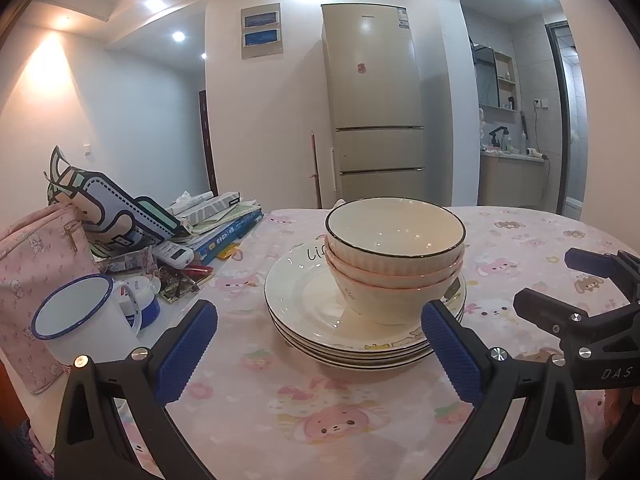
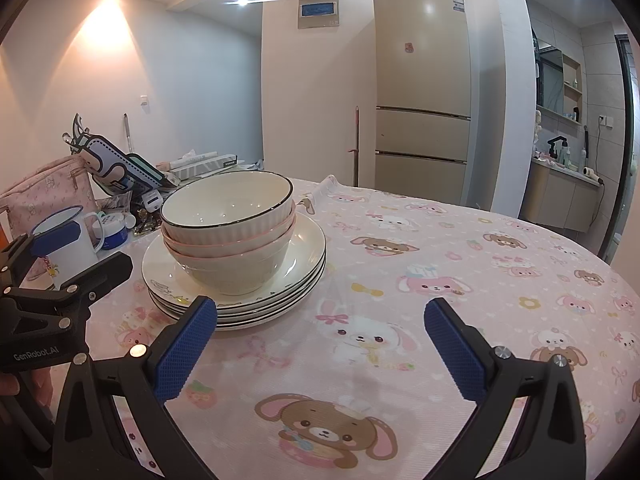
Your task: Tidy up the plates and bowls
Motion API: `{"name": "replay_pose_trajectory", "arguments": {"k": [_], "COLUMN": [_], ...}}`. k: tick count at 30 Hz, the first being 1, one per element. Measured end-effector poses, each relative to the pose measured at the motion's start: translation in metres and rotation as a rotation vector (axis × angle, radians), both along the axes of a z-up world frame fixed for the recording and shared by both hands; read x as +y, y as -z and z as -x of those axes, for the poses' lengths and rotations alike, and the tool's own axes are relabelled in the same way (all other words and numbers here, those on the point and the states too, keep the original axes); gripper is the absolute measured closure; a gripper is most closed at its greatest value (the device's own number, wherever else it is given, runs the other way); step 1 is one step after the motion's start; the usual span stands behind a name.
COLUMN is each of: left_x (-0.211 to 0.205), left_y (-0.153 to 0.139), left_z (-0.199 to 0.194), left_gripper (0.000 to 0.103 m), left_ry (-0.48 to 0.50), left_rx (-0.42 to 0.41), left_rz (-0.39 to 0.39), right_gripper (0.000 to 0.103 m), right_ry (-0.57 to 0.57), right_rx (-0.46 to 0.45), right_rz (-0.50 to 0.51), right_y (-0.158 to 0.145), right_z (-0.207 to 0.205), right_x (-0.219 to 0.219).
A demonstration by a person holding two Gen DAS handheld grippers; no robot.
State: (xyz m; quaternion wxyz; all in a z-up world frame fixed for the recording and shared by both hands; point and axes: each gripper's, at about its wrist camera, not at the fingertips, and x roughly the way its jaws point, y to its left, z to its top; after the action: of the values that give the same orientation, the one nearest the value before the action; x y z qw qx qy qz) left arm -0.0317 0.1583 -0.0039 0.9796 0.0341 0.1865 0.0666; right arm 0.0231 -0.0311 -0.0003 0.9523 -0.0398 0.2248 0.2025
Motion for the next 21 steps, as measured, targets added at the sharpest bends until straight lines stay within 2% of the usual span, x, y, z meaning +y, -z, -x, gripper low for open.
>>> {"name": "replay_pose_trajectory", "arguments": {"k": [21], "left_x": [0.0038], "left_y": [-0.0002], "left_z": [0.0018], "left_gripper": [0.000], "left_ry": [0.008], "left_rx": [-0.009], "left_rz": [0.021], "right_gripper": [0.000], "right_ry": [0.000], "right_rx": [0.001], "right_rz": [-0.001], "right_y": [0.0000], "right_z": [0.0000], "right_x": [-0.0003]}}
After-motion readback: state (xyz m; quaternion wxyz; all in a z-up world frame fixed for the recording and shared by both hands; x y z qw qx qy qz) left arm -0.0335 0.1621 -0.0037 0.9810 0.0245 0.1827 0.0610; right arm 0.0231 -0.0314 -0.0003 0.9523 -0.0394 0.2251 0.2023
